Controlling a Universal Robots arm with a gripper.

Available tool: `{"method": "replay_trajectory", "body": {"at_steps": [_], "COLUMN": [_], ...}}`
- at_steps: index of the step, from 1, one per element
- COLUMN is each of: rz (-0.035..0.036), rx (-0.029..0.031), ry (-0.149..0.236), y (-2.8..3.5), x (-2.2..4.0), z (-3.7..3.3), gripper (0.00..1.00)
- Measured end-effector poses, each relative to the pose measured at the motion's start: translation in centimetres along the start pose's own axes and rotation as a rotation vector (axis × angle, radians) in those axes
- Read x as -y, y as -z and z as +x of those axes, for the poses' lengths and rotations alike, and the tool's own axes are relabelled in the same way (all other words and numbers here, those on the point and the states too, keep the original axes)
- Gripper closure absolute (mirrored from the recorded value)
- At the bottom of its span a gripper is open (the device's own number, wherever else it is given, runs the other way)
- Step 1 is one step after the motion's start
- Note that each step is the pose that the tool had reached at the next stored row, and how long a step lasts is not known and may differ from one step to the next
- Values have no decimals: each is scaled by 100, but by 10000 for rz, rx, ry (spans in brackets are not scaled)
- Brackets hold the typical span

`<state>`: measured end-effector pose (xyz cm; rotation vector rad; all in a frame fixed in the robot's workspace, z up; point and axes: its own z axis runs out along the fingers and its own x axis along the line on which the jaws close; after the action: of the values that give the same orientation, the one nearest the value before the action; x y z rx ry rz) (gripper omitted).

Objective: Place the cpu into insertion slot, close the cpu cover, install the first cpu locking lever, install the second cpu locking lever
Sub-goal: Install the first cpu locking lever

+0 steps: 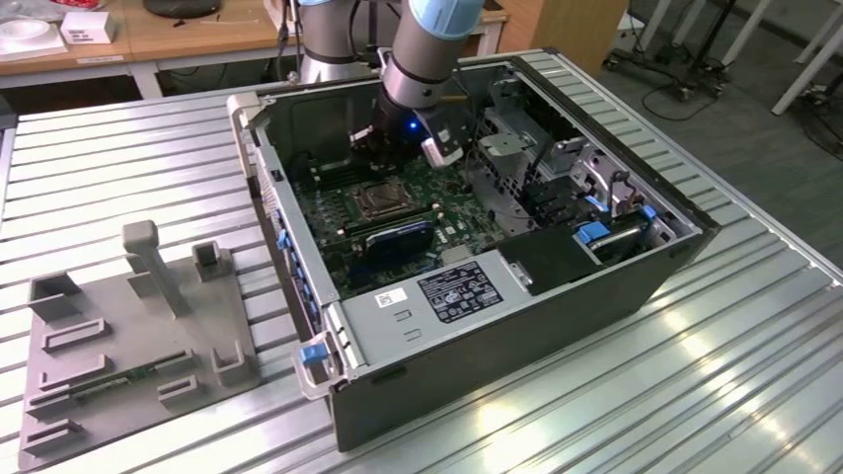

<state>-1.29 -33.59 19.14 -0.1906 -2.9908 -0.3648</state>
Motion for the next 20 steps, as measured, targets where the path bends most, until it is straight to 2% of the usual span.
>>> {"method": "replay_trajectory", "body": {"at_steps": [9,11,12,13,15,18,19,20], "rz": [5,45,116,228,511,982,1051,1066], "rx": [-3,3,15,33,87,181,200,224], "ry": [-2,-5,-13,-24,-52,-97,-103,-100], "y": [168,197,208,215,221,228,228,228], "x": [-39,-46,-50,-51,-52,-53,-53,-53], "z": [24,28,29,30,32,33,33,35], "gripper": [89,89,89,89,89,89,89,89]}}
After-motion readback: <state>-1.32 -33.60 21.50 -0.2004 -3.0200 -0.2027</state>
